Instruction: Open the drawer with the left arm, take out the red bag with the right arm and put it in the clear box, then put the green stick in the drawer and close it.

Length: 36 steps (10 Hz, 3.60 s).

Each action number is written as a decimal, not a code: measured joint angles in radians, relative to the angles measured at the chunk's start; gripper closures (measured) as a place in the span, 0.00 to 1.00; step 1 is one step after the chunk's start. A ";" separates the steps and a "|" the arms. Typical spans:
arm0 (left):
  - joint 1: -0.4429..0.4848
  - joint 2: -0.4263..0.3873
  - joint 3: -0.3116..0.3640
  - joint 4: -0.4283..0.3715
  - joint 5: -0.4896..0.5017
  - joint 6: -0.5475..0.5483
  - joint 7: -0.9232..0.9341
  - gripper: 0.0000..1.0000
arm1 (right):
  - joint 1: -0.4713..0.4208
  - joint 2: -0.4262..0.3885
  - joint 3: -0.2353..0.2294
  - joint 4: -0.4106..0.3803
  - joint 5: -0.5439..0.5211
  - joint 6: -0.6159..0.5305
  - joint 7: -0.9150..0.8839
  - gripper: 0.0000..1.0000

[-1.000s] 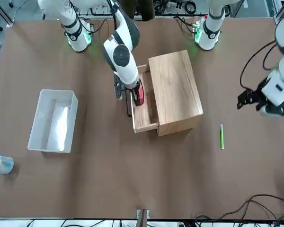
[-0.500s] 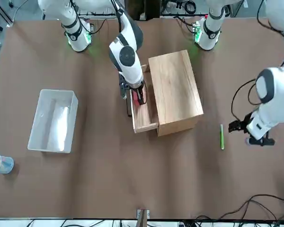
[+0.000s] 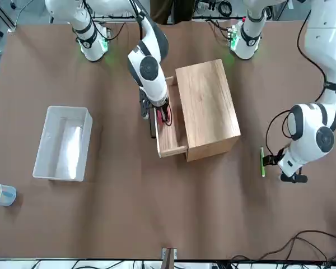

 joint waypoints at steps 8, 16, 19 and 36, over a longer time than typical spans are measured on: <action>-0.015 0.075 0.010 0.000 0.042 0.036 -0.050 0.83 | -0.112 -0.247 -0.017 0.080 -0.002 -0.299 -0.213 0.41; -0.025 -0.254 -0.123 0.040 0.042 -0.281 -0.203 0.83 | -0.850 -0.159 -0.032 0.000 -0.059 -0.360 -1.597 0.41; -0.037 -0.272 -0.294 0.131 0.042 -0.403 -0.466 0.83 | -0.880 -0.133 -0.028 -0.137 -0.126 -0.184 -1.852 0.41; -0.567 -0.034 -0.384 0.297 0.150 -0.403 -1.152 0.52 | -0.783 -0.114 0.007 -0.011 -0.127 -0.217 -1.735 0.10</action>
